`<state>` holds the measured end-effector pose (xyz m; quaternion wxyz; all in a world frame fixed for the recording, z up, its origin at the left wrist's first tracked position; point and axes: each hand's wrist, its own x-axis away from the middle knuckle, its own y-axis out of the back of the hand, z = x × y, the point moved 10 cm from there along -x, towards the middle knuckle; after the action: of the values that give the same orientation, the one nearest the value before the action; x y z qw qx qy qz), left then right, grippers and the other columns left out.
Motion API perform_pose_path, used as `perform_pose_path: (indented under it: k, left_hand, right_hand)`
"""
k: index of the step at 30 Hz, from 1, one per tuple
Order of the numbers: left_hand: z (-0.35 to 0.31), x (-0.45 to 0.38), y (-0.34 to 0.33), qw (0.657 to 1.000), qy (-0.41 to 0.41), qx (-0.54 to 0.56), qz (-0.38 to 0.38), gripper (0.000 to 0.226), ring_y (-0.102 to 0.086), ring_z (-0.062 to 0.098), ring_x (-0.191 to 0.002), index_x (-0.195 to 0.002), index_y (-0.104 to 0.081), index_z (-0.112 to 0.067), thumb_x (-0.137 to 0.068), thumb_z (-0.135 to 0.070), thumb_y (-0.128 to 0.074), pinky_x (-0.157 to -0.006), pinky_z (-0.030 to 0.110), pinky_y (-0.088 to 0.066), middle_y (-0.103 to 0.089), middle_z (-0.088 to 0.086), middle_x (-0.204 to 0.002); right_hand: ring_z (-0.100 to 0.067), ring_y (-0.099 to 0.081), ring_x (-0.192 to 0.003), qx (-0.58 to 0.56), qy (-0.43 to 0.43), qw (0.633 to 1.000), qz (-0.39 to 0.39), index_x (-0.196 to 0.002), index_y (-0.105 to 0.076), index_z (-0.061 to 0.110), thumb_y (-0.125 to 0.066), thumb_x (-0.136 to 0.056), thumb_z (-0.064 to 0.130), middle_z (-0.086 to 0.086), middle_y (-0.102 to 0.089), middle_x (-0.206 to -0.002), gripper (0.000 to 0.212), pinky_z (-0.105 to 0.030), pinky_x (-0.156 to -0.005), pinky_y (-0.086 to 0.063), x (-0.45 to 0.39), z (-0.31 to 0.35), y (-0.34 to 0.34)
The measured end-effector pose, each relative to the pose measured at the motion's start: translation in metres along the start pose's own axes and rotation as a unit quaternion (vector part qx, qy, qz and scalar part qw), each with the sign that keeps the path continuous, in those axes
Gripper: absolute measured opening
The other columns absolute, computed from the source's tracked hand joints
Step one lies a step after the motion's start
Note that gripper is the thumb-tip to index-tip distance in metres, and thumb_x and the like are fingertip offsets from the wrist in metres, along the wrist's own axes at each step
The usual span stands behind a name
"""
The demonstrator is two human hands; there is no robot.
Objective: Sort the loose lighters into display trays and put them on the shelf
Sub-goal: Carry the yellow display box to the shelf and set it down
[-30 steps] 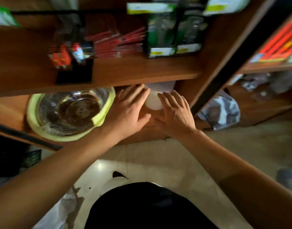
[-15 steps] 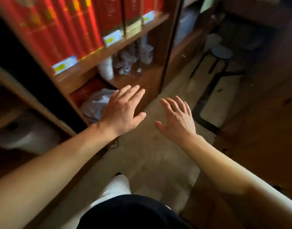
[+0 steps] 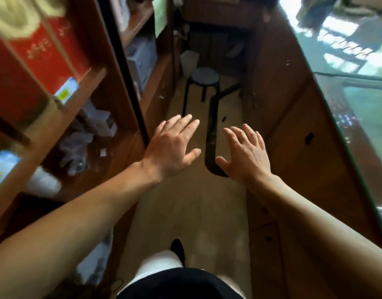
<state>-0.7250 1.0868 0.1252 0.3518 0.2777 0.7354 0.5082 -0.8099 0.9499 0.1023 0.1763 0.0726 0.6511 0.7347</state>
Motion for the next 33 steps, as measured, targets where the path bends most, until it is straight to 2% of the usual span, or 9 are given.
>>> perform_pose_path:
  k: [6, 11, 17, 24, 33]
  left_hand:
    - [0.009, -0.138, -0.012, 0.997, -0.073, 0.017, 0.008, 0.074, -0.027, 0.028, -0.146, -0.152, -0.035, -0.019, -0.089, -0.045, -0.063, -0.118, 0.053, -0.025, -0.034, 0.008, -0.158]
    - [0.013, -0.248, -0.035, 0.994, -0.11, 0.019, 0.021, 0.074, -0.025, 0.028, -0.147, -0.152, -0.034, -0.019, -0.089, -0.047, -0.059, -0.118, 0.054, -0.025, -0.033, 0.007, -0.159]
    - [0.028, -0.387, -0.063, 0.993, -0.111, 0.014, 0.025, 0.075, -0.027, 0.03, -0.146, -0.151, -0.036, -0.018, -0.086, -0.051, -0.052, -0.117, 0.054, -0.025, -0.034, 0.009, -0.158]
    - [0.045, -0.541, -0.084, 0.994, -0.103, 0.027, 0.026, 0.077, -0.027, 0.029, -0.146, -0.151, -0.036, -0.017, -0.084, -0.052, -0.046, -0.118, 0.052, -0.024, -0.035, 0.009, -0.157]
    - [0.065, -0.727, -0.139, 0.982, -0.181, 0.034, 0.032, 0.073, -0.028, 0.031, -0.146, -0.152, -0.035, -0.017, -0.09, -0.046, -0.061, -0.118, 0.053, -0.025, -0.034, 0.01, -0.157]
  right_hand:
    - [-0.029, -0.01, -0.15, 0.018, -0.083, 0.996, -0.023, -0.152, -0.028, 0.021, -0.062, -0.085, 0.054, -0.002, -0.03, -0.158, 0.083, -0.046, -0.121, -0.009, -0.098, -0.057, 0.014]
    - [-0.028, -0.008, -0.15, 0.024, -0.116, 0.992, -0.035, -0.153, -0.026, 0.022, -0.061, -0.086, 0.055, -0.002, -0.028, -0.158, 0.082, -0.046, -0.121, -0.007, -0.185, -0.109, 0.016]
    - [-0.026, -0.004, -0.151, 0.023, -0.14, 0.989, -0.034, -0.153, -0.024, 0.024, -0.057, -0.087, 0.055, 0.0, -0.026, -0.159, 0.08, -0.044, -0.121, -0.002, -0.308, -0.184, 0.011]
    - [-0.026, -0.004, -0.151, 0.028, -0.151, 0.988, -0.027, -0.153, -0.025, 0.024, -0.057, -0.087, 0.055, 0.001, -0.026, -0.159, 0.079, -0.044, -0.121, -0.004, -0.447, -0.26, 0.023]
    - [-0.026, -0.006, -0.151, 0.061, -0.218, 0.974, -0.03, -0.153, -0.025, 0.024, -0.06, -0.087, 0.053, 0.0, -0.027, -0.158, 0.08, -0.045, -0.121, -0.005, -0.592, -0.342, 0.01]
